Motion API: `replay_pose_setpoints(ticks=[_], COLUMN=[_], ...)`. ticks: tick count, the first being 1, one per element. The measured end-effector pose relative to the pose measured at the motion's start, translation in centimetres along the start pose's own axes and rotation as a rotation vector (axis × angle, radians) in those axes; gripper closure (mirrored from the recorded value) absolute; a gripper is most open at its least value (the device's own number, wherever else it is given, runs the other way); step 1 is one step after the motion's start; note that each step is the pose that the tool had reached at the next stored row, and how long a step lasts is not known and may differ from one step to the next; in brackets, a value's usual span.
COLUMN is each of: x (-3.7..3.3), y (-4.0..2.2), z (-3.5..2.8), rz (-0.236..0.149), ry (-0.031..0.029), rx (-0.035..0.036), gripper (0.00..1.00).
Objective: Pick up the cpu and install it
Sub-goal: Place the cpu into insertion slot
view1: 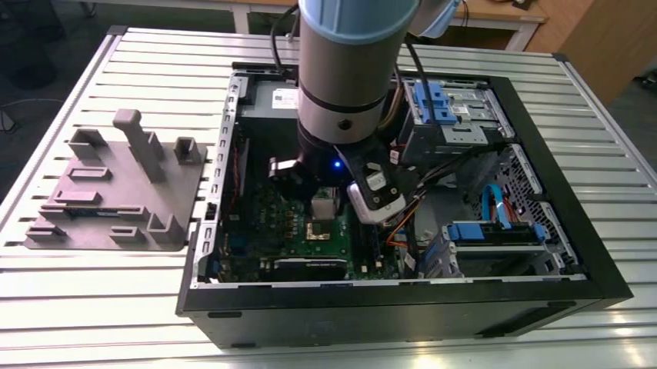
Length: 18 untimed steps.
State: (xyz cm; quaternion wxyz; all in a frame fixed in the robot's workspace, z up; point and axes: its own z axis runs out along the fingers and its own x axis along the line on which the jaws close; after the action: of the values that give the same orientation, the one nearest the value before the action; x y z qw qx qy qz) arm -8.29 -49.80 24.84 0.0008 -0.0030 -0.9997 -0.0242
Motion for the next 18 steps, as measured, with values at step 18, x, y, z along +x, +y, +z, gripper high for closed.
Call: replay_pose_setpoints(ticks=[18], x=[-0.30], y=[-0.14], z=[2.84], rz=[0.004], ry=[0.0087], rx=[-0.0012], gripper=[0.53])
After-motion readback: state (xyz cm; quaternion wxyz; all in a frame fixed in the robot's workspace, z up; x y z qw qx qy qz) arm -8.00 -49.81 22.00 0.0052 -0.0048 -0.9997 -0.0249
